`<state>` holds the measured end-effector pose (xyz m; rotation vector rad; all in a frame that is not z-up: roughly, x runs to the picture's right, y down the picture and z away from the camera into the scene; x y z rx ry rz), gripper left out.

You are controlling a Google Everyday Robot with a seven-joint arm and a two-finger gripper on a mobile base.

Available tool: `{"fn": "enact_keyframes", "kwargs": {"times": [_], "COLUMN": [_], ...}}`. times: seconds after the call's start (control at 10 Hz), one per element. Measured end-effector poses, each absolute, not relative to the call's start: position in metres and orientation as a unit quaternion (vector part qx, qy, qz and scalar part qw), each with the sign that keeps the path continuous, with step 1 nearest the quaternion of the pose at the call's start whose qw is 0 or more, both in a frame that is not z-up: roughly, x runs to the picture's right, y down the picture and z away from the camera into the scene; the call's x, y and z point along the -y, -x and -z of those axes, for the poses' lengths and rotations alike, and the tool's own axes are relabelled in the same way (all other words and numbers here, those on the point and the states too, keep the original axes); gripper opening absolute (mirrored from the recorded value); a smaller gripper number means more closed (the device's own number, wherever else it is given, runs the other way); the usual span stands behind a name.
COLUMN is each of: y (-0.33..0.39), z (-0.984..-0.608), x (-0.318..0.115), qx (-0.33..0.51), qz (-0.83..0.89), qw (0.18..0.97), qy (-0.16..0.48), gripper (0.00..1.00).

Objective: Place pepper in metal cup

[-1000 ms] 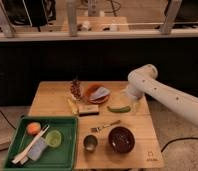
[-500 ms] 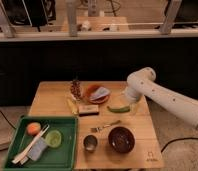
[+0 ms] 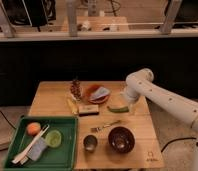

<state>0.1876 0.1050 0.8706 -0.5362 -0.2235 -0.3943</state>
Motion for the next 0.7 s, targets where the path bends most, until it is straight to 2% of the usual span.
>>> {"fn": "enact_keyframes", "kwargs": {"times": [0.2, 0.7], "y": [-0.181, -0.163], "z": [-0.883, -0.881], "x": [-0.111, -0.121], "qx": [0.116, 0.114], "qz": [0.189, 0.159], "qw": [0.937, 0.936], "qy": [0.27, 0.293], "gripper": [0.8, 0.8]}}
